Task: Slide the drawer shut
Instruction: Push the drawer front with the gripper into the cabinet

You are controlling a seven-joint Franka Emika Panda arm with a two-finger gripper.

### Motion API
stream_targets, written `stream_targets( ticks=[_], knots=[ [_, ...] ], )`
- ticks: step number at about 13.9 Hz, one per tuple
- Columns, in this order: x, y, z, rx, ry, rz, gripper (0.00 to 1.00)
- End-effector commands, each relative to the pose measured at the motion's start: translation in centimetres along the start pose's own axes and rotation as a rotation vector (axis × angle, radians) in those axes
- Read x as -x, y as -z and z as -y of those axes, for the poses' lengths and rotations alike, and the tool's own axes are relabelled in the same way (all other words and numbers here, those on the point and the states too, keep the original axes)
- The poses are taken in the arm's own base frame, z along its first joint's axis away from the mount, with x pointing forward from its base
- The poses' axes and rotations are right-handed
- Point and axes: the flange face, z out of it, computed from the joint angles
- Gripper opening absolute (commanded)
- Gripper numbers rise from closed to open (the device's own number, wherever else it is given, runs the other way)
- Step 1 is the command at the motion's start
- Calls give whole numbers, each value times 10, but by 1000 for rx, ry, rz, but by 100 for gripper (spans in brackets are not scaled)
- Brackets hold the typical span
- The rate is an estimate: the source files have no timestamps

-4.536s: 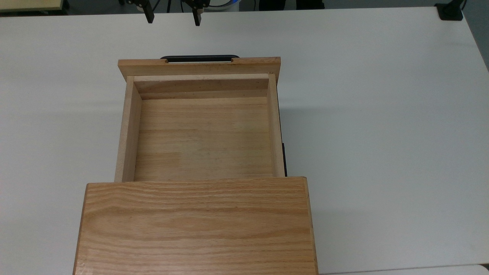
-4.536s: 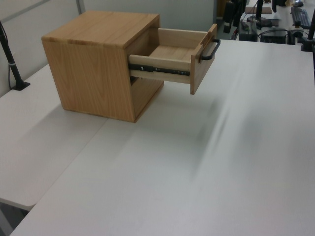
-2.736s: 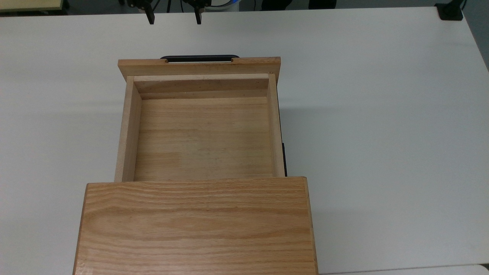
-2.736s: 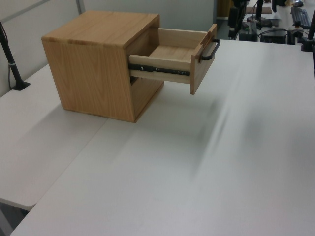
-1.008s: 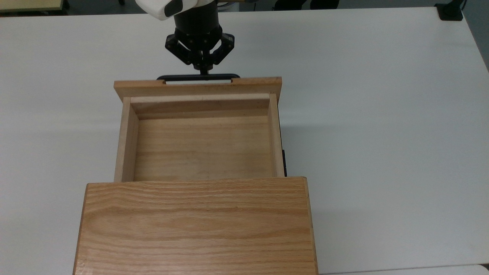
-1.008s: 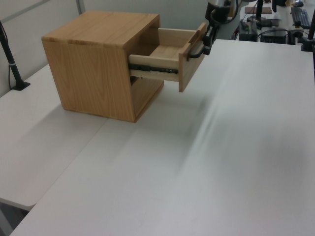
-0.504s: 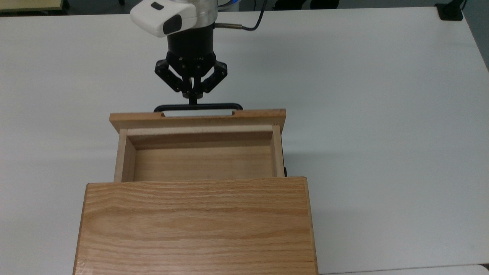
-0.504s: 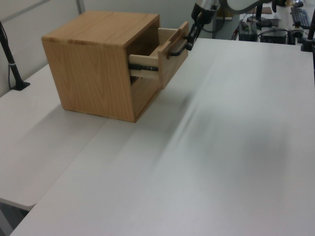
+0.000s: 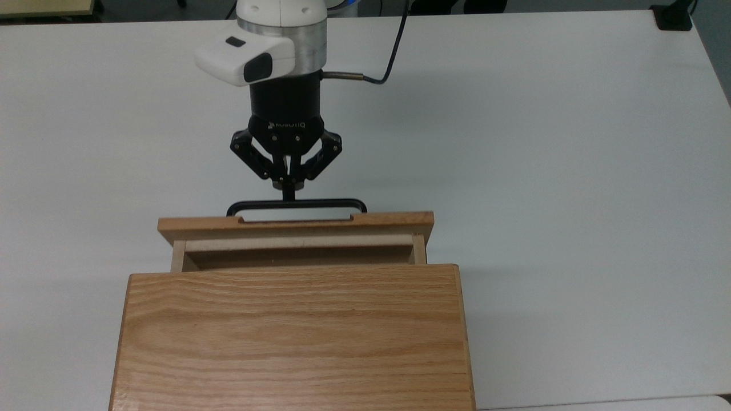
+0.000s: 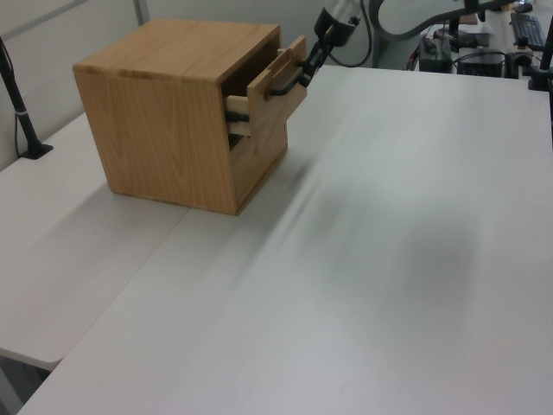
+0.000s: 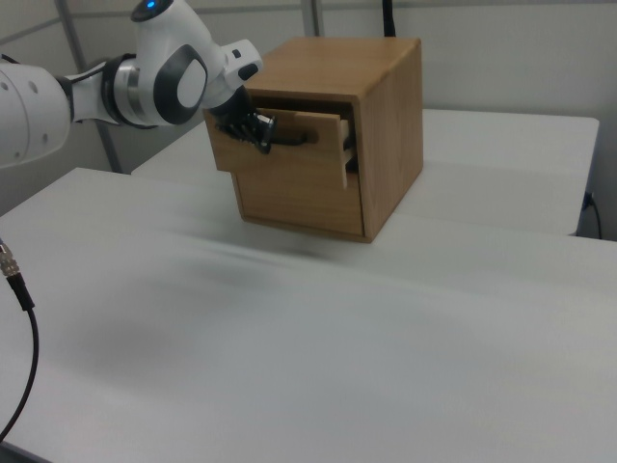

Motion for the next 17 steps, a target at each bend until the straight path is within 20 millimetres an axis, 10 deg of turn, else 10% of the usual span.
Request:
stream_targets(
  ticks=[1, 13, 17],
  knots=[
    [-17, 0, 10, 1, -10, -109, 0],
    [-32, -42, 26, -8, -3, -269, 0],
    [-32, 14, 8, 13, -8, -246, 0]
  ],
)
